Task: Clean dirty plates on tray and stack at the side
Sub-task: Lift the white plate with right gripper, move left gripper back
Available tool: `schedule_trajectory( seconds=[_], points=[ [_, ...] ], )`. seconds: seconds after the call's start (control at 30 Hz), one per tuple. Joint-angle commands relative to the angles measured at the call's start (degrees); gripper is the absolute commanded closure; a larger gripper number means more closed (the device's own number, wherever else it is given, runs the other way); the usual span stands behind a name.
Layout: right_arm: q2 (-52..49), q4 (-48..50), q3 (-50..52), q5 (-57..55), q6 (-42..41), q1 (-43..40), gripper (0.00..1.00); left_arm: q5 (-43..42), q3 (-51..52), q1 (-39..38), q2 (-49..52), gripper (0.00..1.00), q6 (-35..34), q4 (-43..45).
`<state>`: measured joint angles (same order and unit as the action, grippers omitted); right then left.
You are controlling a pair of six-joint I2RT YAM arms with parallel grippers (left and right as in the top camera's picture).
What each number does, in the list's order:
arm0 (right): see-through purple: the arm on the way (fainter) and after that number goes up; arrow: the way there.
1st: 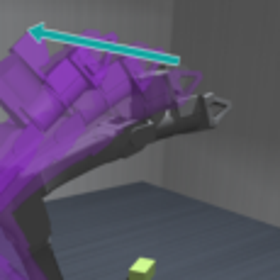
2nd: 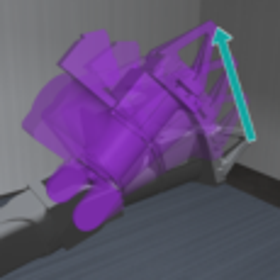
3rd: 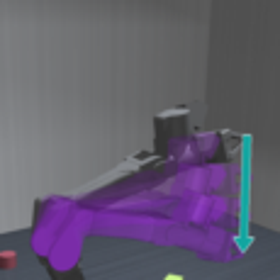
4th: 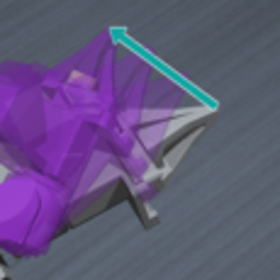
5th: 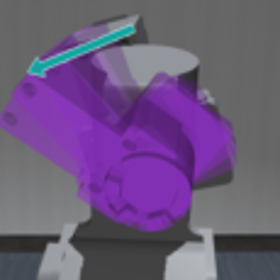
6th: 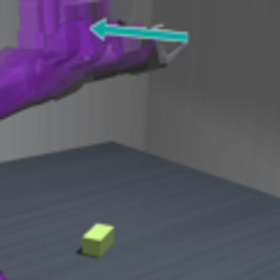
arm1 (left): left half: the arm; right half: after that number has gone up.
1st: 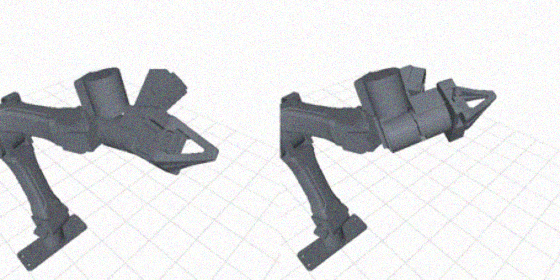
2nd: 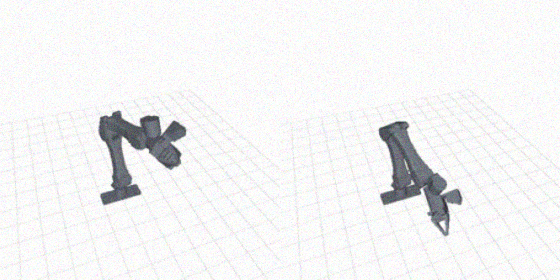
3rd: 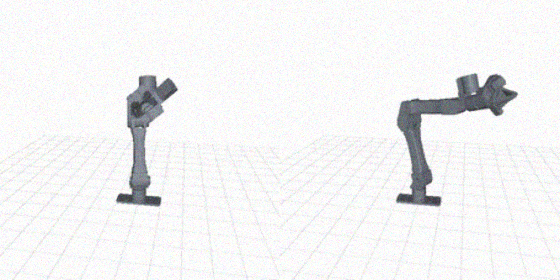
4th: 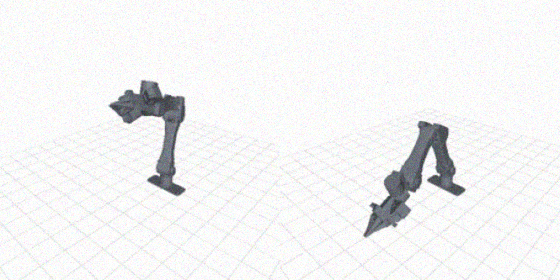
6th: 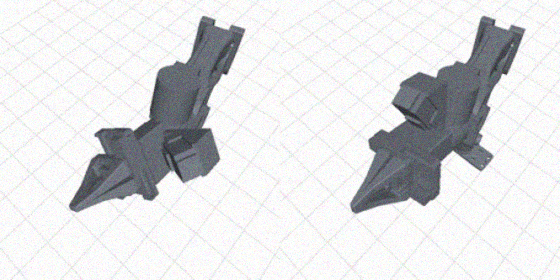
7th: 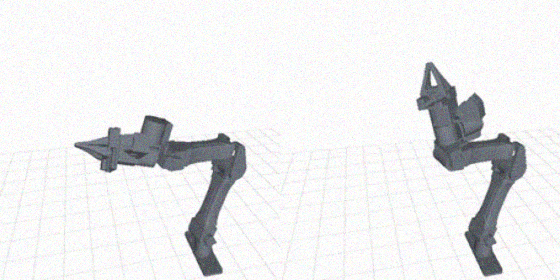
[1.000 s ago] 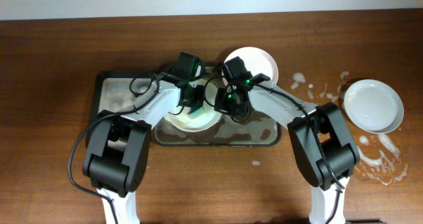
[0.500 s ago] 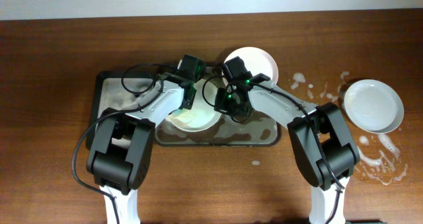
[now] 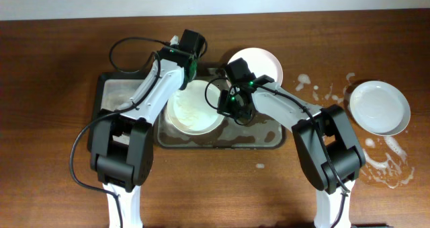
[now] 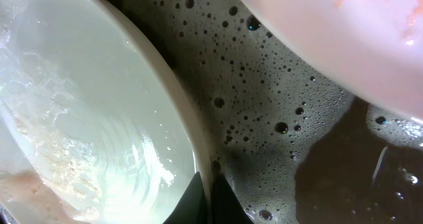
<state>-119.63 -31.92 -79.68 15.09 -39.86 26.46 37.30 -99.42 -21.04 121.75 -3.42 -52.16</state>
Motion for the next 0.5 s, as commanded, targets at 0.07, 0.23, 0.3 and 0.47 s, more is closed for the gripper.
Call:
schedule_trajectory(
  seconds=[0.07,0.23,0.3,0.47],
  points=[
    [0.46,-1.29,1.55,-4.63,3.34,-0.72,0.96,-12.81,-2.69,0.55,0.04,0.99,-2.49,-2.60],
    [16.26,-8.41,1.55,-12.02,6.97,-2.67,0.96,-24.17,-2.69,6.99,0.04,0.99,-6.19,-4.28],
    [22.38,-14.27,1.55,-20.81,8.48,-3.72,0.96,-26.01,-2.69,8.09,0.04,1.00,-6.19,-4.28],
    [39.17,-15.69,1.55,-54.47,16.46,4.02,0.96,-32.11,-2.64,8.09,0.17,0.99,-6.19,-3.21]
  ],
)
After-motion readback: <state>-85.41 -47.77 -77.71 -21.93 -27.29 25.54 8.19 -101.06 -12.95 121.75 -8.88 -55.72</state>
